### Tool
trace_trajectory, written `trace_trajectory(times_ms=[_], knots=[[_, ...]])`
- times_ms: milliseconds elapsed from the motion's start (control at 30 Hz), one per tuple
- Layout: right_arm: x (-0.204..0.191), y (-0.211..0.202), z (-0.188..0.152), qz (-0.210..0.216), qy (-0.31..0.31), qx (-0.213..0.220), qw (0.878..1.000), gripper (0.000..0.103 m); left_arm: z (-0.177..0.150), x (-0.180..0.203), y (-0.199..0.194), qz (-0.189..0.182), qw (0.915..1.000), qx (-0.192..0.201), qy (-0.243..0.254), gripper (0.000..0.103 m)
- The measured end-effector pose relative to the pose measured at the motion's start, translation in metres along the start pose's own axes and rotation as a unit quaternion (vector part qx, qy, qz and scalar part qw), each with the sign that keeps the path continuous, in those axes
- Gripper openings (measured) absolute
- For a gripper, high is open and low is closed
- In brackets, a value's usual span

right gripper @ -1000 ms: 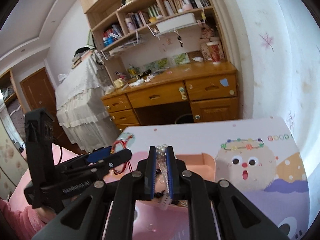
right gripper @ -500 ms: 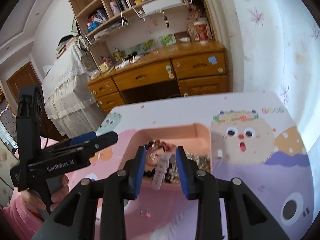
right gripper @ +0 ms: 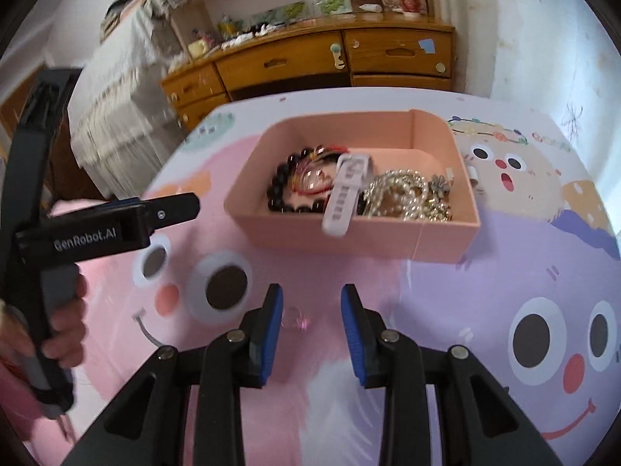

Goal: Organize jewelry

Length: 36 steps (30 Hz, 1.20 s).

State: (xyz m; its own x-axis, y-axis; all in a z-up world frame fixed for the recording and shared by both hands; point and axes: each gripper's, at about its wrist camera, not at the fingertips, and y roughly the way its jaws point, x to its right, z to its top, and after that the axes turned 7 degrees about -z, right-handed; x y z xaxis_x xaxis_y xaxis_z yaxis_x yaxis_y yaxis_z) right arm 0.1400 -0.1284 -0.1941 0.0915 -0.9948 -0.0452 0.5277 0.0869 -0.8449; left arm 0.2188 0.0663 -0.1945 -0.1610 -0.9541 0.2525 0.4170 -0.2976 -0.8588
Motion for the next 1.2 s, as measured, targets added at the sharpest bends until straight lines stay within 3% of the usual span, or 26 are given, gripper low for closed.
trace_trajectory(times_ms=[200,433,633,700,1000,1200], knots=[[-0.020,0.011,-0.012,-0.018,-0.053,-0.020,0.998,0.031,-0.029,-0.007,0.003,0.001,0.9989,-0.046,0.002,0.095],[-0.032,0.018,-0.014,-0.039,-0.090,-0.027,0.995,0.028,-0.058,-0.013,0.001,-0.027,0.9952,-0.094,0.001,0.095],[-0.038,0.021,-0.011,-0.049,-0.104,-0.027,0.993,0.019,-0.065,-0.014,-0.003,-0.030,0.9953,-0.092,0.004,0.095],[-0.039,0.023,-0.008,-0.050,-0.104,-0.029,0.993,0.009,-0.065,-0.013,-0.005,-0.029,0.9958,-0.086,0.011,0.095],[-0.043,0.023,0.003,-0.026,-0.083,-0.036,0.996,0.008,-0.061,-0.020,-0.011,-0.023,0.9961,-0.084,0.012,0.095],[-0.050,-0.006,0.031,0.025,-0.078,0.017,0.996,0.008,-0.065,-0.031,-0.015,-0.018,0.9960,-0.087,0.005,0.095]])
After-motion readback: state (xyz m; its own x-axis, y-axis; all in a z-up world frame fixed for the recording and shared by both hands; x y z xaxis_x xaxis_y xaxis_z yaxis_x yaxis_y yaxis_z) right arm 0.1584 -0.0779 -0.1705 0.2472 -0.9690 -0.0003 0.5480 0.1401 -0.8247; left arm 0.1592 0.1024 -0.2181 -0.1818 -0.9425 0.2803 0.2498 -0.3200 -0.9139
